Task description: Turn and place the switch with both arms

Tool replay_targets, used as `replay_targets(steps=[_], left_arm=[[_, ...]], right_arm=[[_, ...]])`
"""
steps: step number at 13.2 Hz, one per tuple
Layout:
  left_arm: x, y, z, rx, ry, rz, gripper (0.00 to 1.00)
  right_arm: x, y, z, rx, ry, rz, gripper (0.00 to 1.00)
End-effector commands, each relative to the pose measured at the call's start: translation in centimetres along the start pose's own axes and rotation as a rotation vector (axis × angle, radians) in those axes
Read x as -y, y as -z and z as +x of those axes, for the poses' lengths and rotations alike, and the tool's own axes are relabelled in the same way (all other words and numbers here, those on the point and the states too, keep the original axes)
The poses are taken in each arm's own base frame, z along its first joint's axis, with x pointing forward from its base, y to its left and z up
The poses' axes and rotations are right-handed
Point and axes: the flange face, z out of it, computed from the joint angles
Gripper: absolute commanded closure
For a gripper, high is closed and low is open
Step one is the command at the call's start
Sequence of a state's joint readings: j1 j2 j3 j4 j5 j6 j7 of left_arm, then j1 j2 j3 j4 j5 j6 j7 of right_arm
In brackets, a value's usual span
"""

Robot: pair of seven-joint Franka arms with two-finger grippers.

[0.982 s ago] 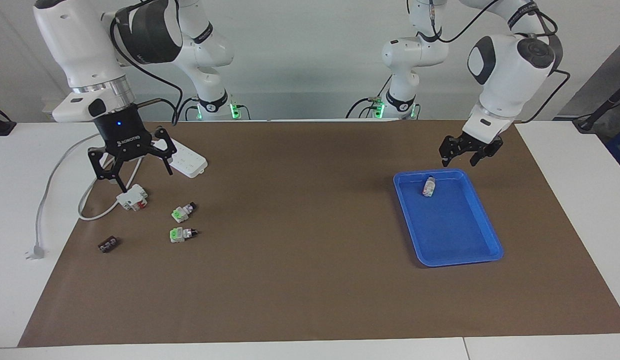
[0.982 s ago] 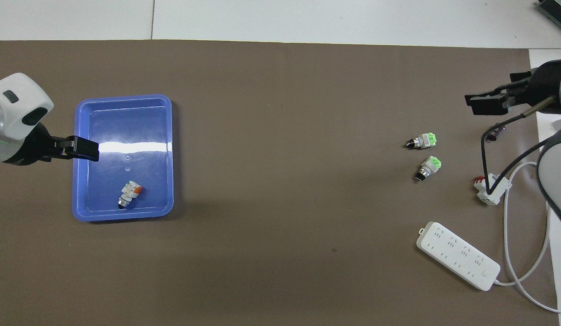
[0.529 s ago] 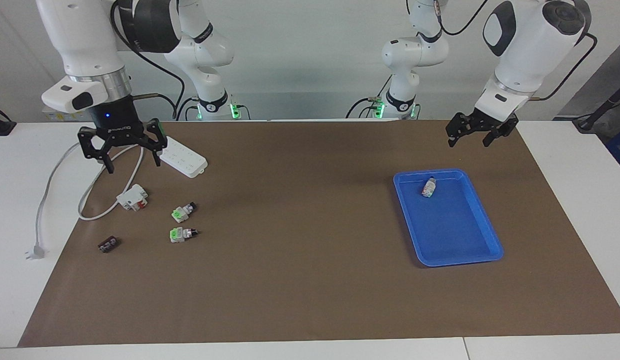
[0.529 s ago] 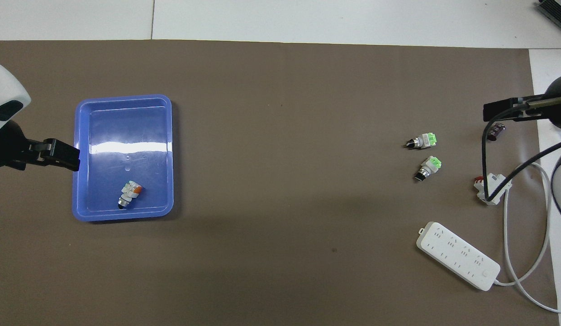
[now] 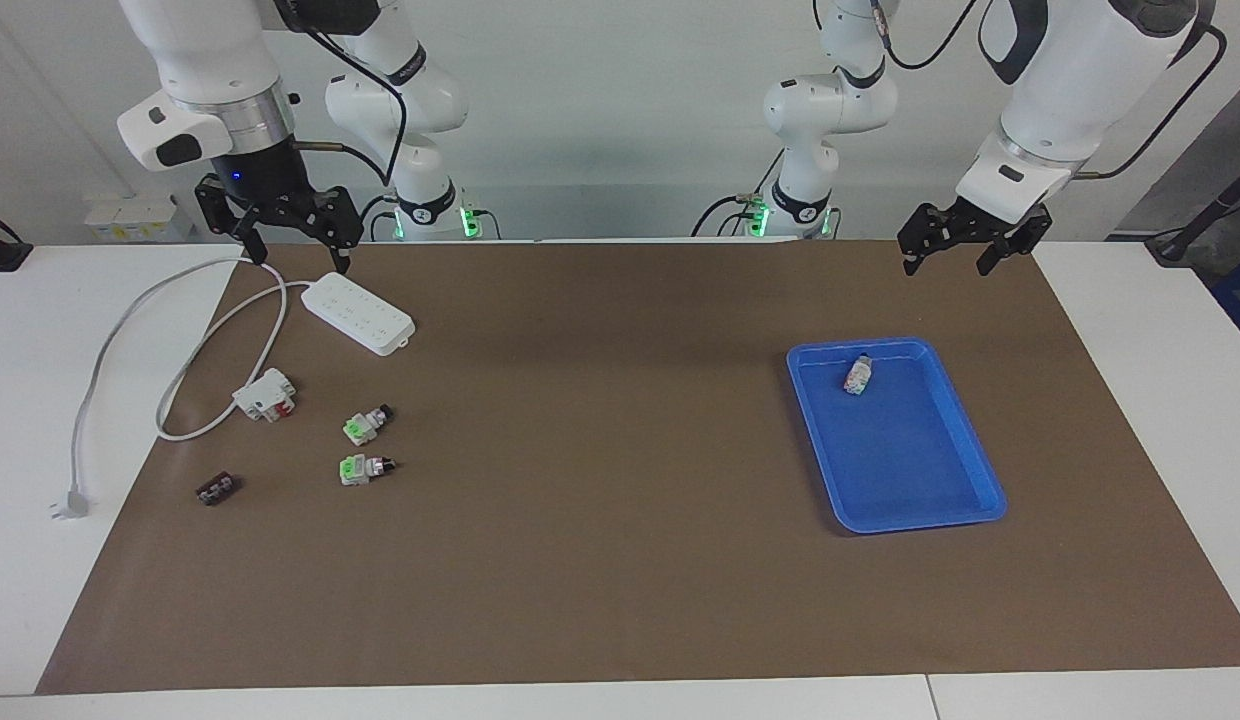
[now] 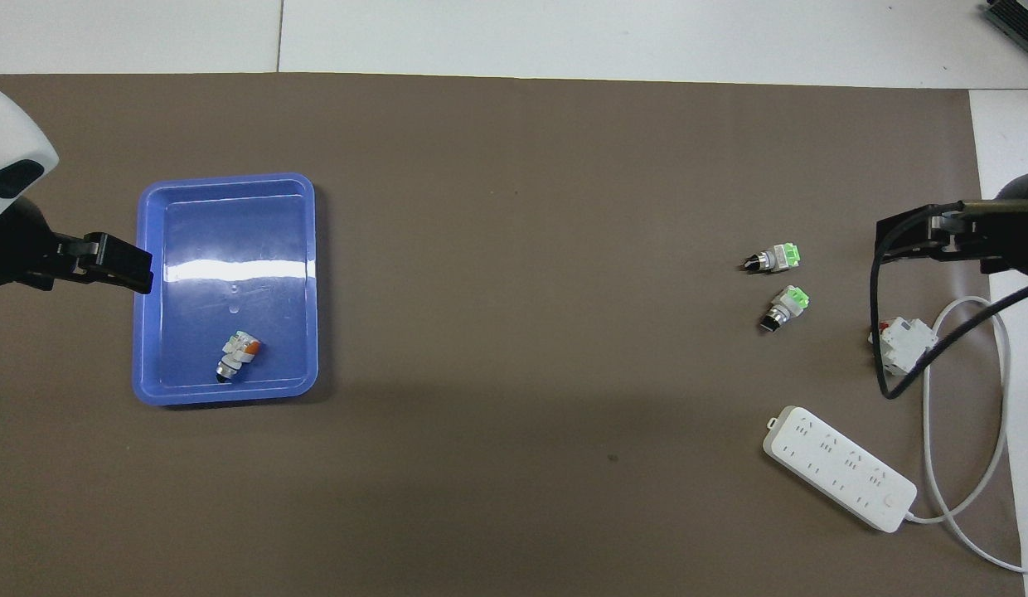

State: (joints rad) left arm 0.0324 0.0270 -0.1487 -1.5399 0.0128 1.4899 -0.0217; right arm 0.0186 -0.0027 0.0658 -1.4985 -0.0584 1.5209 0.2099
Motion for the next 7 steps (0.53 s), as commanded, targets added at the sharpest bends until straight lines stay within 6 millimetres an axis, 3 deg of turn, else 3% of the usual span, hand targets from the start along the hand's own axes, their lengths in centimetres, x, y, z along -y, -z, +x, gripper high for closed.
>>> replay_targets(steps=[1,7], left_arm=[[-0.1,0.0,0.3,-0.025,-0.012,-0.01,0.0],[-0.1,-0.6,0.5,-0.048,-0.009,-0.006,0.0]], right_arm=[[-0.6,-0.4,-2.7,0.025,-0.033,0.023,0.0],[-2.1,-0.6,-2.4,0.037,-0.062,0.085,0.0]])
